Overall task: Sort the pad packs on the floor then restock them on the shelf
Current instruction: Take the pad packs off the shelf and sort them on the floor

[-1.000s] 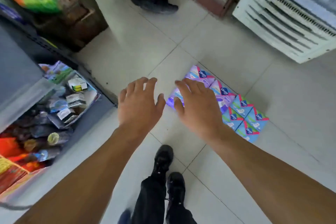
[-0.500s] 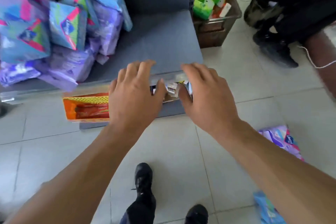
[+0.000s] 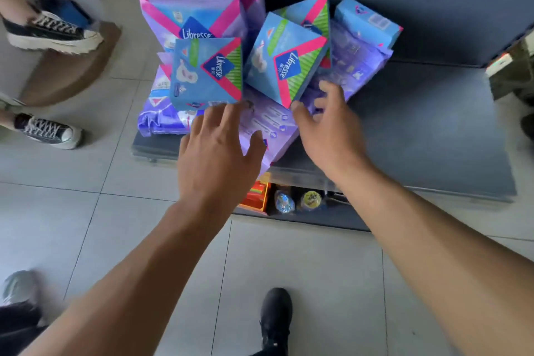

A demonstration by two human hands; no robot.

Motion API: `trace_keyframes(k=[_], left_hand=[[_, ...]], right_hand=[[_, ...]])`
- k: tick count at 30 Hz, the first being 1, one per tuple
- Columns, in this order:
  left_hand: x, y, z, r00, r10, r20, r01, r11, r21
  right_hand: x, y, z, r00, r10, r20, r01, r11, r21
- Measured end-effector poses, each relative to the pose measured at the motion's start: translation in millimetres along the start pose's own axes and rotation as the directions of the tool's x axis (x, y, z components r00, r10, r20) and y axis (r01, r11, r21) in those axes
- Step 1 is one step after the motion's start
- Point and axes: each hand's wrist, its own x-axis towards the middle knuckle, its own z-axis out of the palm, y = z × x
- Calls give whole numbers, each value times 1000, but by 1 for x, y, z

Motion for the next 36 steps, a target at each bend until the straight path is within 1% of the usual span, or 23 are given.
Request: trace_keyframes(k=[2, 3, 6, 9, 14, 17, 19, 21, 22, 23, 24, 25, 26, 27, 29, 30, 31, 34, 36], left_hand=[[8, -4, 3, 1000, 23, 14, -23, 1000, -14], [11, -4, 5, 999, 34, 18, -33, 999, -22], [20, -4, 10, 998, 58, 19, -57, 997, -50], [26, -4, 14, 998, 67, 12, -66, 995, -68], [24, -2, 16, 995, 93, -27, -95, 993, -64], [19, 5, 19, 993, 115, -40, -118, 989, -84], [14, 17, 22, 989, 142, -29, -145, 977, -157], [5, 35, 25, 983, 184, -19, -181, 942, -284], [0, 47, 27, 982, 186, -2, -175, 920, -351], [-6, 59, 29, 984, 172, 38, -141, 898, -417], [-12, 71, 32, 981, 155, 113, -83, 872, -482], [-19, 85, 35, 962, 156, 222, -11, 840, -543], [-28, 100, 37, 921, 180, 344, 68, 799, -598], [-38, 114, 41, 864, 215, 455, 152, 750, -643], [-63, 142, 48, 760, 252, 599, 333, 641, -691], [-77, 157, 51, 727, 256, 637, 396, 601, -694], [-92, 171, 54, 708, 252, 660, 433, 583, -687], [-141, 215, 71, 690, 217, 690, 481, 575, -662], [-178, 245, 88, 675, 214, 706, 510, 556, -657]], right_hand=[[19, -5, 15, 996, 69, -52, -64, 993, 94], [27, -5, 21, 993, 81, -86, -72, 991, 110], [40, -2, 35, 982, 103, -156, -89, 992, 92], [42, 1, 39, 980, 113, -164, -93, 988, 127], [28, 11, 20, 966, 174, -189, -89, 916, 391], [8, 26, -6, 961, 182, -208, -63, 878, 475], [-8, 36, -29, 950, 185, -252, -34, 864, 503], [-26, 49, -55, 937, 207, -282, -32, 853, 521], [-36, 55, -68, 933, 226, -280, -43, 842, 537], [-46, 61, -81, 933, 249, -261, -63, 824, 563], [-56, 68, -95, 933, 275, -231, -92, 805, 585], [-67, 75, -108, 934, 301, -191, -130, 786, 604], [-79, 83, -121, 937, 316, -146, -163, 767, 621], [-91, 93, -135, 941, 323, -103, -185, 744, 642], [-118, 115, -160, 939, 338, -58, -216, 713, 667], [-133, 128, -173, 931, 362, -51, -234, 698, 677], [-149, 142, -185, 917, 395, -47, -253, 671, 697], [-205, 184, -222, 863, 505, 5, -341, 577, 742], [-246, 206, -245, 835, 550, 26, -369, 523, 769]])
